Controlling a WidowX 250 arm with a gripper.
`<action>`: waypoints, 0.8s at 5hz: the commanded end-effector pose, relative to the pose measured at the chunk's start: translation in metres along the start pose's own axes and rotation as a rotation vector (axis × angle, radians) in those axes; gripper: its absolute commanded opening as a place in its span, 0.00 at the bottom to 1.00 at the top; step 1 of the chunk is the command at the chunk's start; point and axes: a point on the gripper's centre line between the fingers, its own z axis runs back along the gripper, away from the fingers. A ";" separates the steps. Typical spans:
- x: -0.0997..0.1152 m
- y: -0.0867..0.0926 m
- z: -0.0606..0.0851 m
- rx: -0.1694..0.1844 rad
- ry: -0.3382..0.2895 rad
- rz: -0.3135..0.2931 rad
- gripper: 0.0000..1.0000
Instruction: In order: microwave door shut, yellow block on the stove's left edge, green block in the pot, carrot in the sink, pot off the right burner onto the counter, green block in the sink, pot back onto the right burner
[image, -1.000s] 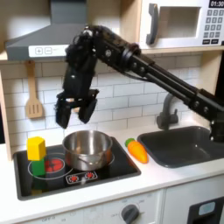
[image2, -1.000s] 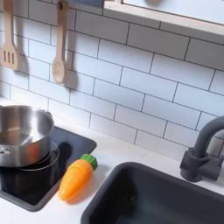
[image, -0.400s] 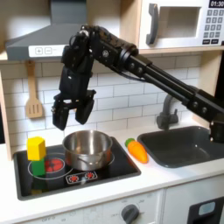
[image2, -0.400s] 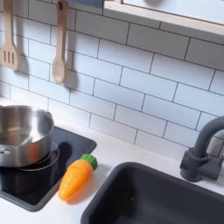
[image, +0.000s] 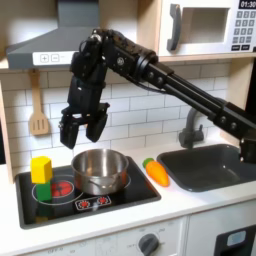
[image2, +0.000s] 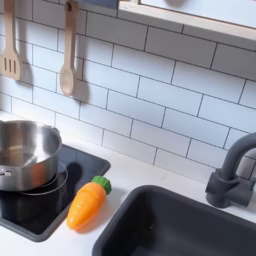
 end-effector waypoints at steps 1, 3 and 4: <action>0.012 -0.002 -0.007 0.025 0.015 0.042 1.00; 0.023 0.017 -0.026 0.057 0.013 0.044 1.00; 0.033 0.023 -0.032 0.067 0.004 0.081 1.00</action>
